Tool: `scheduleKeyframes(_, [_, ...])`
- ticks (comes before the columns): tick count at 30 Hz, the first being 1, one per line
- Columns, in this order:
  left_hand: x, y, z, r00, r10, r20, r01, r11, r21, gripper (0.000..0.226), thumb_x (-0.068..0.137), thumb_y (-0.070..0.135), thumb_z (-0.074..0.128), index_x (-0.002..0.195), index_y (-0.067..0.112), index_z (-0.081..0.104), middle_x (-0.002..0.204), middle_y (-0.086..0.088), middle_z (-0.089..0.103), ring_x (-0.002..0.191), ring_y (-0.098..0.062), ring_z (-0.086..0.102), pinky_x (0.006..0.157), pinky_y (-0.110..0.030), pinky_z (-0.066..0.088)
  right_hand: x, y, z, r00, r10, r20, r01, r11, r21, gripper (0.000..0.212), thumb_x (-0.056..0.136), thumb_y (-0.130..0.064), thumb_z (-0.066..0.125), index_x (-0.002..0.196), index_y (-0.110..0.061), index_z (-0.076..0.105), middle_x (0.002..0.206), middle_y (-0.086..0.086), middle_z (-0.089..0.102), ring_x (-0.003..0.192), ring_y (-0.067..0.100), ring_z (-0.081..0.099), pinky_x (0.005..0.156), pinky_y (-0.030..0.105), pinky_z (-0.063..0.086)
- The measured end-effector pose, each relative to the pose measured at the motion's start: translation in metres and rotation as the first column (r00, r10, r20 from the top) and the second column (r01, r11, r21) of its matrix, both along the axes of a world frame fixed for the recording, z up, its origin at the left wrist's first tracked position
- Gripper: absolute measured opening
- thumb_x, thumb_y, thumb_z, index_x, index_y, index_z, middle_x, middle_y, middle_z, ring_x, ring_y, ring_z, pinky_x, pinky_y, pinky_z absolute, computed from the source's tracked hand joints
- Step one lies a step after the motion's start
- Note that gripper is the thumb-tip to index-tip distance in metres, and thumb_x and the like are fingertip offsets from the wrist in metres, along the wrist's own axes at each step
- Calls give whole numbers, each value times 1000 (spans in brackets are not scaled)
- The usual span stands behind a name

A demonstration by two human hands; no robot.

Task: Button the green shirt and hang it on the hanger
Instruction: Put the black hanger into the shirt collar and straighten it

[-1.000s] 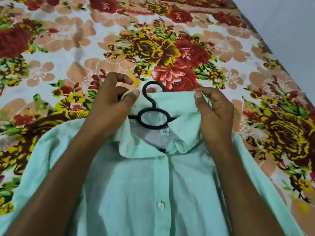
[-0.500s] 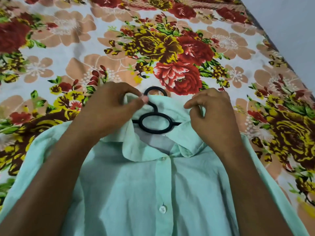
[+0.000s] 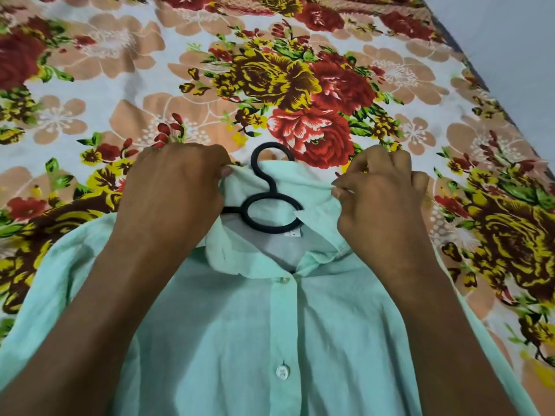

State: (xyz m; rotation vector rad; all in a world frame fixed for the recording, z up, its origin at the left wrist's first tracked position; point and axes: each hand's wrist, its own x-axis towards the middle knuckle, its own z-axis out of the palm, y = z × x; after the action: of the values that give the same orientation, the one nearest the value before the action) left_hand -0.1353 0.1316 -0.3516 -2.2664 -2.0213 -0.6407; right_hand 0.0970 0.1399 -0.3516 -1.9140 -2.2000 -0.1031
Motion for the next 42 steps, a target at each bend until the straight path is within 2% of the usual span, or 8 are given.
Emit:
scheduleKeyframes(4, [-1,0,4,947,22,321,-32,999,26,13,99,14,58,95,9,69,75,-11,65,74,-37,56,66,-41,43,5,1,6,900,98,-424,-75,995,69,16,93,-15,59,88,-9,72,88,1,63,89,22,55,78,35,40])
scheduleKeyframes(9, [-8,4,2,640,200,742,-2,966,-259,24,102,26,56,80,24,63,65,14,57,62,-5,49,64,-31,37,7,0,11,520,-65,-851,-82,989,-125,21,90,-21,50,80,-4,57,56,-8,40,53,8,34,50,25,30])
scheduleKeyframes(16, [-9,8,-8,457,220,862,-32,972,-232,26,101,28,55,76,26,63,71,6,55,71,-18,50,73,-34,39,33,3,11,799,-28,-600,-122,970,-209,31,99,-25,64,70,-17,62,54,-14,53,44,3,47,49,11,31])
scheduleKeyframes(19, [-6,6,-15,464,208,861,-63,977,-202,24,100,28,53,77,22,59,65,6,51,65,-18,45,67,-36,38,36,-1,18,755,-61,-653,-110,970,-217,6,96,-30,69,95,-25,72,75,-9,64,46,1,55,47,7,34])
scheduleKeyframes(26, [0,8,-38,610,144,779,-118,989,-90,18,103,24,48,90,13,55,72,4,49,72,-20,44,68,-39,38,18,-7,18,895,61,-442,-240,901,-362,32,91,-62,58,99,-32,66,97,-8,65,88,8,57,76,27,43])
scheduleKeyframes(30, [10,3,-49,770,155,619,-232,972,44,15,102,24,46,98,13,57,76,-1,55,74,-29,51,65,-42,39,21,-6,22,861,47,-506,-203,945,-257,32,91,-53,69,72,-28,60,72,-17,55,70,-2,51,63,11,35])
scheduleKeyframes(33, [12,3,-51,823,154,546,-257,959,117,16,103,22,45,103,11,56,76,-11,61,71,-35,56,60,-45,39,19,-5,22,872,-5,-490,-65,990,-127,60,97,-58,59,55,-16,51,54,-10,55,57,9,51,63,31,41])
scheduleKeyframes(42, [21,-3,-46,837,192,513,-307,940,150,14,106,20,41,109,13,53,67,-6,54,58,-35,53,52,-39,31,36,-6,56,917,-186,-352,-53,818,-572,26,91,-16,64,117,-20,61,90,0,71,81,20,65,66,30,44])
